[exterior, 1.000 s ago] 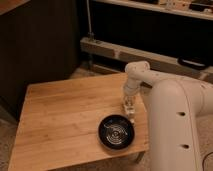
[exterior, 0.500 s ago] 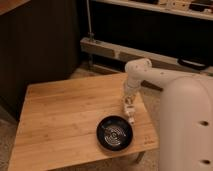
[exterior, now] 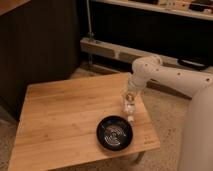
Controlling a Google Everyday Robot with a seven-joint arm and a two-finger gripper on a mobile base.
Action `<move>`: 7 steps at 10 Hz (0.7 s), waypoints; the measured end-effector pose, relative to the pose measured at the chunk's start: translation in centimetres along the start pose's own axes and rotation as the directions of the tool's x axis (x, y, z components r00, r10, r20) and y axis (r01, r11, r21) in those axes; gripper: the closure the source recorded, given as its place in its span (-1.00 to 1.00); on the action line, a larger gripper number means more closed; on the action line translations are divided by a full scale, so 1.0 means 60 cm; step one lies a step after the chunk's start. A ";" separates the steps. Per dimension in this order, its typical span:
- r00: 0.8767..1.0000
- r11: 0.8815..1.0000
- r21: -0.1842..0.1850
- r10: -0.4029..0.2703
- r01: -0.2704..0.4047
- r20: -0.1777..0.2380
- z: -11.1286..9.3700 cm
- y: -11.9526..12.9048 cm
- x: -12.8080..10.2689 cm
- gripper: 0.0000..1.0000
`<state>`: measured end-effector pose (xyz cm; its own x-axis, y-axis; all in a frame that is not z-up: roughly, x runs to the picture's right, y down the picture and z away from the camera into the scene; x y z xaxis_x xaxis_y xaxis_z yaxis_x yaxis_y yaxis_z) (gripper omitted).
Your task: Place the bottle in the ceramic bowl
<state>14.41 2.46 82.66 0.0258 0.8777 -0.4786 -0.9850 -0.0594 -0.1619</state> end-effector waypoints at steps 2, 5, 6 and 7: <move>0.999 0.998 -0.061 0.008 -0.011 -0.044 0.001 0.013 0.027 1.00; 0.994 0.995 -0.096 -0.013 0.002 -0.109 0.004 0.039 0.060 1.00; 0.992 0.995 -0.098 -0.028 0.016 -0.123 0.004 0.048 0.078 1.00; 0.991 0.994 -0.103 -0.056 0.043 -0.125 0.004 0.064 0.098 1.00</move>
<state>10.73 7.47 79.43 0.1017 0.8131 -0.5732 -0.9603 -0.0704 -0.2701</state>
